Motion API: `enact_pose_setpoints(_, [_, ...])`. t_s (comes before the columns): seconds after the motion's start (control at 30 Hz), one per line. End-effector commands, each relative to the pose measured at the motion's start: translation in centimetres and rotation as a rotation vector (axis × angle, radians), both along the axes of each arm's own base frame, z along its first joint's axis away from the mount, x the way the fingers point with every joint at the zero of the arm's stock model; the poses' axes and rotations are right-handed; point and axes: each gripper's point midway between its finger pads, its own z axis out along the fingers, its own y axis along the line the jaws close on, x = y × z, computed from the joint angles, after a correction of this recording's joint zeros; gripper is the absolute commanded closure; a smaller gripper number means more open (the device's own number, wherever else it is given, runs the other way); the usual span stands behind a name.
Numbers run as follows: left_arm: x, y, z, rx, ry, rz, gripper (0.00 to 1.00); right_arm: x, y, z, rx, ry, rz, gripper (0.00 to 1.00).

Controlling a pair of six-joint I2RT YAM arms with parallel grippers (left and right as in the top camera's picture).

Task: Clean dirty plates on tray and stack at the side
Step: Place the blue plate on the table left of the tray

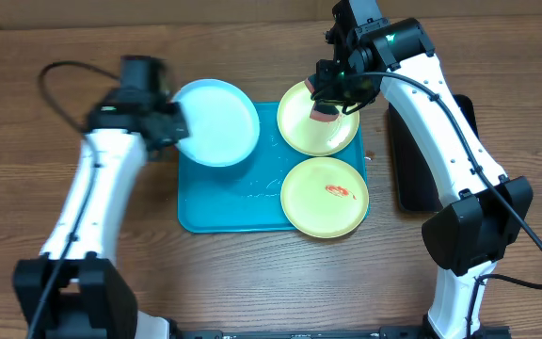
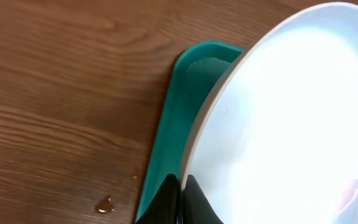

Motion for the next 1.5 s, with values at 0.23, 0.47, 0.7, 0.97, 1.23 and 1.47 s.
enact_pose_setpoints(0.23, [-3.2, 12.5, -0.5, -0.138, 0.002, 0.268, 0.96, 0.1, 0.1, 0.8, 0.006, -0.024, 0.005, 0.96])
enact_pose_setpoints(0.47, [-4.4, 17.6, -2.9, -0.064, 0.014, 0.483, 0.96, 0.1, 0.1, 0.8, 0.006, -0.024, 0.005, 0.96])
enact_pose_setpoints(0.7, [-4.4, 18.0, -9.0, -0.086, 0.127, 0.516, 0.96, 0.1, 0.1, 0.7, 0.005, -0.02, 0.005, 0.96])
enact_pose_setpoints(0.97, [-5.8, 17.8, -14.8, -0.103, 0.283, 0.537, 0.96, -0.2, 0.0, 0.6, -0.001, -0.007, 0.005, 0.96])
enact_pose_setpoints(1.23, [-5.3, 18.0, -13.8, -0.076, 0.266, 0.459, 0.85, -0.2, 0.0, 0.6, -0.001, -0.007, 0.005, 0.96])
enact_pose_setpoints(1.47, [-2.9, 17.5, -7.3, -0.072, 0.183, 0.343, 0.55, -0.2, 0.0, 0.6, -0.002, -0.007, 0.001, 0.96])
